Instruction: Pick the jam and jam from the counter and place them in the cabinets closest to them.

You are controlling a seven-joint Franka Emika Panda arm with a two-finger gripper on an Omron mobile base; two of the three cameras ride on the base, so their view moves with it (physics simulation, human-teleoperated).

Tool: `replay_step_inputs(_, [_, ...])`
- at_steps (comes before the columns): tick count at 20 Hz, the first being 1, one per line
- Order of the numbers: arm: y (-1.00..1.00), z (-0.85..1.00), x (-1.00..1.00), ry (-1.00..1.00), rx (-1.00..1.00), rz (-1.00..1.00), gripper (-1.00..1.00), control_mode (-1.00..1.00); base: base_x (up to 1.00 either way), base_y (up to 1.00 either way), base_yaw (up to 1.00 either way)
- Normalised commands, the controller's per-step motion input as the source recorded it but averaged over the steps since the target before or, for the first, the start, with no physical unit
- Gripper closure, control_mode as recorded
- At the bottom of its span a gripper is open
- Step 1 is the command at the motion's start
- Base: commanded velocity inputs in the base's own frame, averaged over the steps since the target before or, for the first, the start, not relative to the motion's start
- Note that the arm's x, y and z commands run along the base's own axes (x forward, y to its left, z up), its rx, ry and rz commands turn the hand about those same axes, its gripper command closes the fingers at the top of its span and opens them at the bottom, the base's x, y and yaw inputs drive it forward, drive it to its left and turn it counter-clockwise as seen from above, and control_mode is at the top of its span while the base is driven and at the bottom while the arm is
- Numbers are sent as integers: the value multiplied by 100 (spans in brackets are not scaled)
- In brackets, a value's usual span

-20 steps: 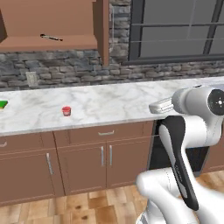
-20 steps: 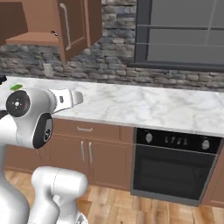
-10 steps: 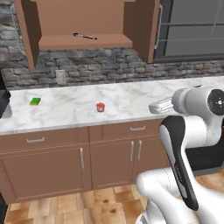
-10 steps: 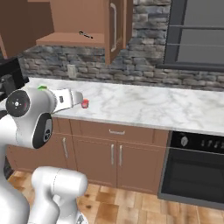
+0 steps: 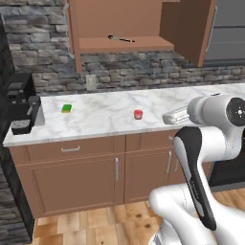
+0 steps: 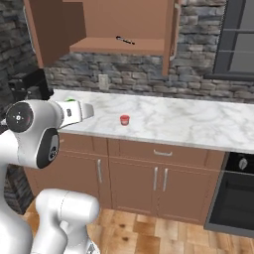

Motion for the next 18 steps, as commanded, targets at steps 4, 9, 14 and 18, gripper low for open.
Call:
replay_step_inputs(4, [0, 0, 0, 0, 0, 0, -100, 100, -17, 31, 0])
replay_step_inputs(9, [0, 0, 0, 0, 0, 0, -100, 100, 0, 0, 0])
replay_step_inputs(14, [0, 0, 0, 0, 0, 0, -100, 100, 0, 0, 0])
replay_step_inputs(18, [0, 0, 0, 0, 0, 0, -100, 100, 8, -5, 0])
